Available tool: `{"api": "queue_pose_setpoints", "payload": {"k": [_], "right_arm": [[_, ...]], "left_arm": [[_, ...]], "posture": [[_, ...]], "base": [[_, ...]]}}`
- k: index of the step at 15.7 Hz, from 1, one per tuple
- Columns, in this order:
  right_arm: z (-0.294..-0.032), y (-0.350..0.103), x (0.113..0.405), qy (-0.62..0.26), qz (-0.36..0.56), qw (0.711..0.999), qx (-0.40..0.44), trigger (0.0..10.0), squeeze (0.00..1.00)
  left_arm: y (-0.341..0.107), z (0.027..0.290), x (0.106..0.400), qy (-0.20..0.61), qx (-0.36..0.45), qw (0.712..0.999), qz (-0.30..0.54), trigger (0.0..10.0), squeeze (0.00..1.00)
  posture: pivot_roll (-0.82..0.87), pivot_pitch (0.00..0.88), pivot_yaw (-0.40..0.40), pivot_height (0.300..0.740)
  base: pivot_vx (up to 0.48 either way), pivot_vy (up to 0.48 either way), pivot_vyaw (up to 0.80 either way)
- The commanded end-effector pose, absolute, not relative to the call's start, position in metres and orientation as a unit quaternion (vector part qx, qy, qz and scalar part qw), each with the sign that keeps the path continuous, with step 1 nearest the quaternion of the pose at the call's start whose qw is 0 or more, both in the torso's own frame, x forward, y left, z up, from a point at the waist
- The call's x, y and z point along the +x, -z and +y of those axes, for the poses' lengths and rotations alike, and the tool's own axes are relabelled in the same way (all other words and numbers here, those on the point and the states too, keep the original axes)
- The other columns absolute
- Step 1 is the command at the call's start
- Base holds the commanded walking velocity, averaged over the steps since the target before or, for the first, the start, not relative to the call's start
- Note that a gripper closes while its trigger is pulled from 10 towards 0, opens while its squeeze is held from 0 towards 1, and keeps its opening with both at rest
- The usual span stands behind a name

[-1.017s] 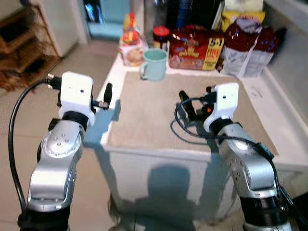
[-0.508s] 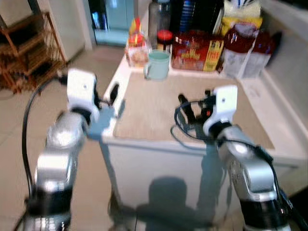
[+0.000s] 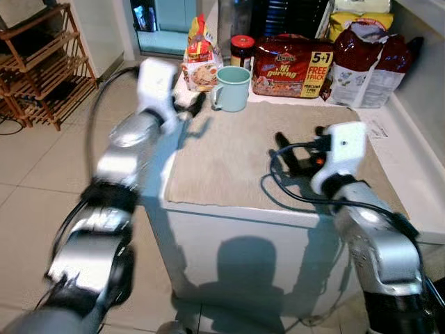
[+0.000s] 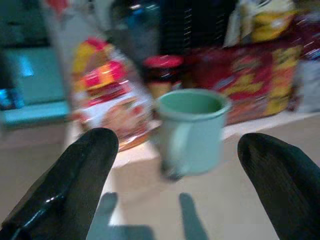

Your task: Setting the table

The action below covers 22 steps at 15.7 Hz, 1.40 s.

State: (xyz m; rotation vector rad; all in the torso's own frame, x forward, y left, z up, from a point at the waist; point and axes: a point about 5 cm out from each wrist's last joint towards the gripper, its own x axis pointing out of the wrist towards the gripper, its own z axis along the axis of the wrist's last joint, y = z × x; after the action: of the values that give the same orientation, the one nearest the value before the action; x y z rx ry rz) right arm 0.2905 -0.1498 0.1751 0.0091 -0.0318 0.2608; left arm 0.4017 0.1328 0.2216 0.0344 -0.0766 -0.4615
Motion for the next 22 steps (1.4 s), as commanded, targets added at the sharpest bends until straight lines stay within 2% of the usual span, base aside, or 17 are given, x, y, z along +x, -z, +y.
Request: {"api": "queue_pose_setpoints", "payload": {"k": [1,2,5,6,7,8,9,11,13,15,18,20,22], "right_arm": [[-0.154,-0.177,0.289,-0.124,-0.016,0.992,0.007,10.0,0.00],[-0.151,-0.177,0.290,-0.129,-0.014,0.992,0.007,10.0,0.00],[-0.145,-0.179,0.292,-0.140,-0.015,0.990,0.006,10.0,0.00],[-0.144,-0.180,0.292,-0.142,-0.017,0.990,0.007,10.0,0.00],[-0.142,-0.181,0.292,-0.143,-0.022,0.989,0.012,10.0,0.00],[-0.142,-0.182,0.292,-0.143,-0.024,0.989,0.014,10.0,0.00],[-0.141,-0.181,0.292,-0.138,-0.025,0.990,0.015,10.0,0.00],[-0.142,-0.178,0.293,-0.115,-0.023,0.993,0.025,10.0,0.00],[-0.140,-0.174,0.297,-0.102,-0.018,0.994,0.044,10.0,0.00],[-0.137,-0.175,0.299,-0.104,-0.021,0.993,0.049,10.0,0.00],[-0.129,-0.180,0.307,-0.108,-0.038,0.992,0.047,10.0,0.00],[-0.128,-0.182,0.310,-0.109,-0.043,0.992,0.044,10.0,0.00],[-0.129,-0.182,0.312,-0.107,-0.046,0.992,0.044,10.0,0.00]], "left_arm": [[-0.223,0.125,0.404,0.253,-0.007,0.967,-0.041,10.0,1.00],[-0.222,0.109,0.407,0.274,-0.010,0.961,-0.033,10.0,1.00],[-0.215,0.099,0.408,0.283,0.017,0.959,-0.025,10.0,1.00],[-0.215,0.101,0.409,0.264,0.032,0.963,-0.032,10.0,0.69],[-0.222,0.111,0.412,0.229,0.065,0.970,-0.058,10.0,0.42],[-0.223,0.114,0.412,0.223,0.072,0.971,-0.056,10.0,0.33],[-0.230,0.121,0.411,0.215,0.095,0.968,-0.090,10.0,0.15],[-0.237,0.137,0.399,0.187,0.146,0.960,-0.151,10.0,0.00],[-0.236,0.156,0.364,0.159,0.137,0.961,-0.182,10.0,0.00],[-0.230,0.166,0.346,0.138,0.158,0.961,-0.181,10.0,0.00],[-0.201,0.191,0.320,0.058,0.163,0.976,-0.132,10.0,0.00],[-0.201,0.190,0.308,0.040,0.158,0.980,-0.114,10.0,0.00],[-0.209,0.183,0.305,0.029,0.132,0.982,-0.131,10.0,0.00]], "posture": [[0.02,0.023,0.006,0.740],[0.01,0.024,-0.005,0.740],[0.01,0.020,-0.006,0.740],[0.01,0.019,-0.006,0.740],[0.02,0.020,-0.011,0.740],[0.02,0.019,-0.013,0.740],[0.04,0.018,-0.014,0.740],[0.07,0.015,-0.019,0.740],[0.10,0.011,-0.032,0.740],[0.11,0.006,-0.037,0.740],[0.11,0.000,-0.038,0.740],[0.11,0.000,-0.040,0.740],[0.11,0.000,-0.040,0.740]], "base": [[0.000,0.000,0.00],[0.000,0.000,0.00],[0.000,0.000,0.00],[0.000,0.000,0.00],[0.000,0.000,0.00],[0.000,0.000,0.00],[0.000,0.000,0.00],[0.000,0.000,0.00],[0.000,0.480,-0.40],[0.000,0.480,-0.80],[0.000,0.480,-0.80],[0.000,0.480,-0.80],[0.000,0.480,-0.80]]}}
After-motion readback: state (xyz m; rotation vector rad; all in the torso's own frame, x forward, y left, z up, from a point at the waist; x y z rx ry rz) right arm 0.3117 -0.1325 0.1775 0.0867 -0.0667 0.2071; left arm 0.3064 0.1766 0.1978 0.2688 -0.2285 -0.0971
